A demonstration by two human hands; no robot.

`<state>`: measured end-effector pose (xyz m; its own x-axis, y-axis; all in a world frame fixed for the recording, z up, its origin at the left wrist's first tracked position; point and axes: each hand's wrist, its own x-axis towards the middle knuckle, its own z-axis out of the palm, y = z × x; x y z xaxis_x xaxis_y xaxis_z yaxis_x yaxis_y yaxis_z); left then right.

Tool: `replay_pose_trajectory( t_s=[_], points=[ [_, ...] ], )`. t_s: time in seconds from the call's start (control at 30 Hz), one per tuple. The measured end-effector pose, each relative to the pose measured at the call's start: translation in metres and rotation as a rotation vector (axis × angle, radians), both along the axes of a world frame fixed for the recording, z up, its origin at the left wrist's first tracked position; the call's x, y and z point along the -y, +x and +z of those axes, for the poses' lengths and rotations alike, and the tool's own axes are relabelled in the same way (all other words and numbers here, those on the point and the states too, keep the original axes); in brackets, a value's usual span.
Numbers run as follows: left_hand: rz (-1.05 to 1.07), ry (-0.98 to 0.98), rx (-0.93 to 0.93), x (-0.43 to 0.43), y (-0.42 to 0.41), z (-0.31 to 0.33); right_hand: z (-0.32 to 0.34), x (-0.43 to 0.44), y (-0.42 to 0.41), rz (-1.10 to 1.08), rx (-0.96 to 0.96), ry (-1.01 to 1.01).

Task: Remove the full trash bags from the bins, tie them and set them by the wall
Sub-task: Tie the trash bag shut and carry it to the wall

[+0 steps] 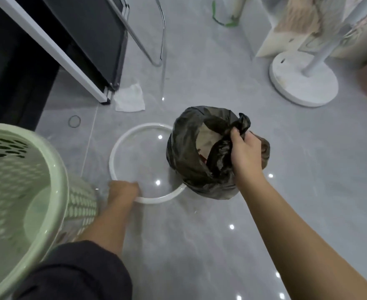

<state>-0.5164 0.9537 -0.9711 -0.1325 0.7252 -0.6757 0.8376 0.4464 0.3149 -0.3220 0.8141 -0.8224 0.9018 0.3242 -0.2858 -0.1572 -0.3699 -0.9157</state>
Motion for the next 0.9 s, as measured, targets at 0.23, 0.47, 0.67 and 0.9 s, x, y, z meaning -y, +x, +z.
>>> replay_pose_trajectory(
  t_s=[0.23,0.47,0.67,0.9],
  points=[
    [0.150,0.020,-0.006,-0.030,-0.018,-0.080,-0.039,-0.002,0.003,0.027,-0.010,-0.047],
    [0.169,0.217,0.047,-0.025,0.018,0.012,-0.026,0.004,0.007,-0.026,-0.029,0.004],
    [-0.099,0.445,0.214,-0.028,0.044,0.090,0.019,0.016,0.007,-0.166,-0.029,0.086],
    [-0.388,0.773,0.191,-0.014,0.050,0.186,0.056,0.014,-0.019,-0.122,-0.064,0.125]
  ],
)
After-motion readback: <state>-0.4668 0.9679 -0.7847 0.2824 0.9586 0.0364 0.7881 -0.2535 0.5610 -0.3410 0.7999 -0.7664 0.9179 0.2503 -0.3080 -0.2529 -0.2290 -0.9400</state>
